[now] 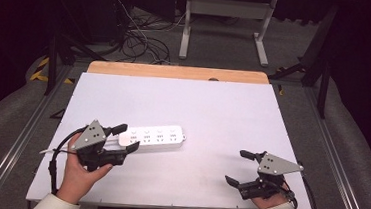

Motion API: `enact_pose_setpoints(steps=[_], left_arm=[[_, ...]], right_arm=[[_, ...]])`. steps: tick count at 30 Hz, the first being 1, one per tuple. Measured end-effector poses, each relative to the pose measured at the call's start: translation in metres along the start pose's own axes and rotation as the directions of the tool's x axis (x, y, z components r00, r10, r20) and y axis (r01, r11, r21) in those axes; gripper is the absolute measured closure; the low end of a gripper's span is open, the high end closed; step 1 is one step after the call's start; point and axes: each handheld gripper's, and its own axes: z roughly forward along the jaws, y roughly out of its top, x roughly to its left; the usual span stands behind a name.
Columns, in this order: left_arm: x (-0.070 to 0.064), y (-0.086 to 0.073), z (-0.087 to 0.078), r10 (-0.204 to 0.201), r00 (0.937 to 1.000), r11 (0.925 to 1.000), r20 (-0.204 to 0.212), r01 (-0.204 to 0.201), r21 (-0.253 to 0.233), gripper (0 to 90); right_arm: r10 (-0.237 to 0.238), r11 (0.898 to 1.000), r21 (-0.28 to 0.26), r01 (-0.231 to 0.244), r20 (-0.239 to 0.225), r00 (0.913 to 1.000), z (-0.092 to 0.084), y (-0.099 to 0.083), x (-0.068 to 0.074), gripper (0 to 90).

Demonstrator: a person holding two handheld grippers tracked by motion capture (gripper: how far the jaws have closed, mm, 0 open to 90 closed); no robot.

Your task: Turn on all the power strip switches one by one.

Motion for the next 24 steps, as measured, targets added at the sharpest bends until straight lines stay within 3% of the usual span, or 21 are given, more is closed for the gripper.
enact_pose_setpoints(steps=[5,9,13,16,21,24], left_arm=[[0.001,-0.018,-0.011,-0.015,0.9997,0.9992,-0.017,0.015,-0.037,25.7],[0.001,-0.032,-0.015,0.026,0.9982,0.9990,-0.055,-0.028,-0.034,23.1],[0.000,-0.043,-0.016,0.043,0.9970,0.9981,-0.064,-0.040,0.047,21.8],[-0.001,-0.053,-0.016,0.020,0.9980,0.9982,-0.060,-0.016,0.058,22.5],[0.001,-0.063,-0.016,-0.061,0.9972,0.9970,-0.043,0.063,0.045,22.7],[0.002,-0.064,-0.015,-0.058,0.9969,0.9972,-0.053,0.060,0.044,22.2]], right_arm=[[-0.002,1.000,0.003,0.002,0.002,1.0000,0.000,0.000,0.000,7.6],[-0.004,1.000,0.002,0.004,0.002,1.0000,0.000,0.000,0.000,7.6],[-0.003,1.000,0.002,0.003,0.002,1.0000,0.000,0.000,0.000,7.6],[-0.004,1.000,0.001,0.004,0.001,1.0000,0.000,0.000,0.000,7.6],[-0.004,1.000,0.004,0.004,-0.003,1.0000,0.001,0.000,0.000,7.6],[-0.004,1.000,0.005,0.004,-0.005,1.0000,0.001,0.000,0.000,7.6]])
